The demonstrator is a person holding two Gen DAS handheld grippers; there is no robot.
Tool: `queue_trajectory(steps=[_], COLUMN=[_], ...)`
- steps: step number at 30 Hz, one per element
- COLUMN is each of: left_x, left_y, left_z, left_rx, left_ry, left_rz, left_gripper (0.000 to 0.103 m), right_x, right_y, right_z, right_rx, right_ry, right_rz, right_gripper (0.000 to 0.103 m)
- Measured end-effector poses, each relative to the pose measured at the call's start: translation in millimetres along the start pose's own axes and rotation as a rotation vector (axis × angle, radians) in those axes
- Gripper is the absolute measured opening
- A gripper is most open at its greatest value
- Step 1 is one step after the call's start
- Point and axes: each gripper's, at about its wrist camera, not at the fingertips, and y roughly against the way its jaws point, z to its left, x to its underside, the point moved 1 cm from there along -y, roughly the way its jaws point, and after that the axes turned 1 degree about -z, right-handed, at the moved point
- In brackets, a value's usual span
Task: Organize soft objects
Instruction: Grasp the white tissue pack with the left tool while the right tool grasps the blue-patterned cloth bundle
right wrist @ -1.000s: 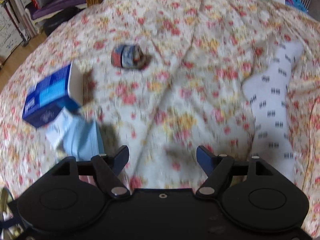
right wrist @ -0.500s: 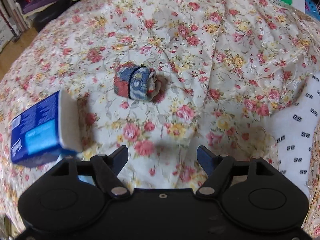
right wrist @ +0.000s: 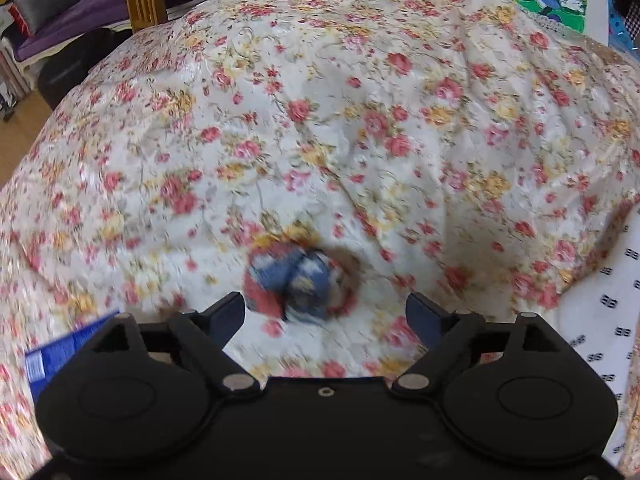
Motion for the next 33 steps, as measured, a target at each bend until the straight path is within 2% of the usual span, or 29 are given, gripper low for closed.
queue_trajectory(steps=[7, 8, 9, 11, 12, 16, 19, 23, 28, 33], left_x=[-4, -4, -5, -6, -7, -6, -4, -5, -4, -11], left_y=[-3, -3, -3, -4, -4, -6, -10, -16, -31, -44], left_z=[15, 16, 17, 17, 17, 10, 1, -9, -19, -24], left_rx=[0.008, 0.007, 0.004, -0.003, -0.004, -0.005, -0.005, 0.017, 0.001, -0.012], left_ry=[0.036, 0.042, 0.046, 0.046, 0.045, 0.008, -0.022, -0.019, -0.035, -0.010], left_rz=[-0.006, -0.007, -0.009, -0.007, -0.006, 0.004, 0.008, 0.011, 0.053, 0.049], left_gripper=[0.080, 0.080, 0.080, 0.080, 0.080, 0.080, 0.090, 0.090, 0.090, 0.092], right_x=[-6, -6, -5, -4, -2, 2, 8, 19, 37, 57], right_y=[-41, -47, -53, -62, -63, -50, -35, -15, 8, 27], right_z=[18, 19, 19, 17, 15, 10, 2, -11, -32, -49], right_rx=[0.069, 0.075, 0.079, 0.029, 0.007, 0.008, -0.015, -0.035, -0.062, -0.080], right_ry=[-0.004, -0.006, -0.008, -0.006, -0.015, 0.001, 0.005, 0.013, 0.026, 0.045], right_rz=[0.031, 0.040, 0.048, 0.081, 0.093, 0.073, 0.067, 0.052, 0.050, 0.036], right_gripper=[0.088, 0.085, 0.076, 0.062, 0.060, 0.057, 0.057, 0.057, 0.057, 0.057])
